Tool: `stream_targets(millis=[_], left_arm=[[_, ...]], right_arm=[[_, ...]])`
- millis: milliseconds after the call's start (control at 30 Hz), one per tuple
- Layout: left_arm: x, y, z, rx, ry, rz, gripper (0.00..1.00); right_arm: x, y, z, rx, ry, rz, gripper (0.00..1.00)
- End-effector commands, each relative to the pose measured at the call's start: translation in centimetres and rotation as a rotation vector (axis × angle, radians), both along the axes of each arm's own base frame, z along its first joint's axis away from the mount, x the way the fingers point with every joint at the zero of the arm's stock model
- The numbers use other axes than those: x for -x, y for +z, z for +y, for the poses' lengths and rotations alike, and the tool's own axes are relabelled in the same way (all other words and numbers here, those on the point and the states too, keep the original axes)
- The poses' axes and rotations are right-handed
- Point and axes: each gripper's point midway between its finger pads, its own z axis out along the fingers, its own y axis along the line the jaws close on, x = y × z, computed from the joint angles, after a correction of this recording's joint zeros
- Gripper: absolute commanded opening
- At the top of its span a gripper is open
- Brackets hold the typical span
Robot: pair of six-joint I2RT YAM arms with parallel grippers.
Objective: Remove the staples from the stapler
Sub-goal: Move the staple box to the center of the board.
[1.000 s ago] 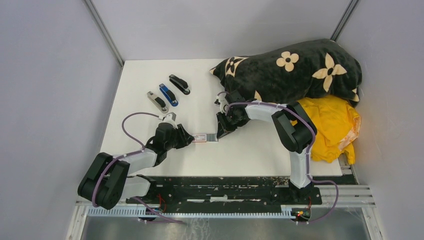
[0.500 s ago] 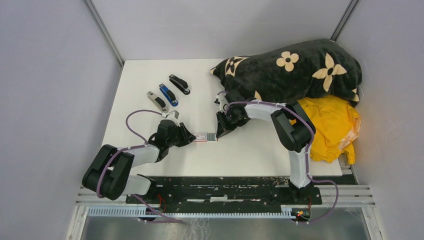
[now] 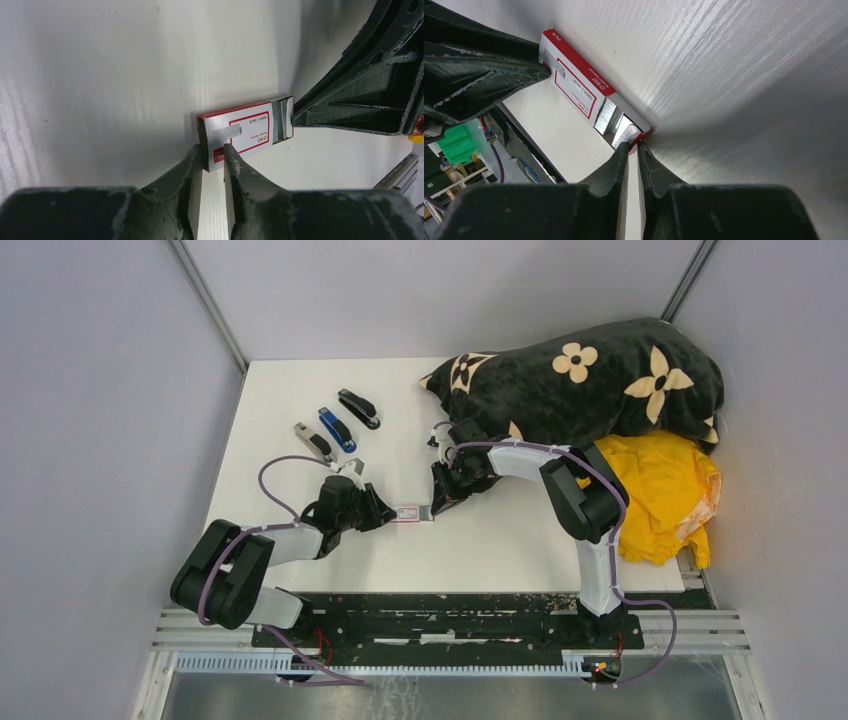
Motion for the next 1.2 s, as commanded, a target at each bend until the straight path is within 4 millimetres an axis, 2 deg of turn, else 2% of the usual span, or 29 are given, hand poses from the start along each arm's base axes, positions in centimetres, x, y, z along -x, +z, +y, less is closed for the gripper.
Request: stream_targets(millis=[0, 867, 1167], left_arm=[[0.7, -0.5, -1.0, -0.017, -0.067, 0.019, 0.29], [0.8, -0.8, -3.2, -0.021, -0.125, 0.034, 0.29], [0.9, -1.2, -3.0, -0.034, -0.115, 0.043, 0.31]], right_arm=[[-1.0, 0.0, 0.6, -0.01, -0.003, -0.023, 0.15], [-0.7, 0.1, 0.9, -0.014, 0.012, -0.021, 0.15], [-0.8, 0.3, 0.8, -0.012, 0.016, -0.026, 0.16]])
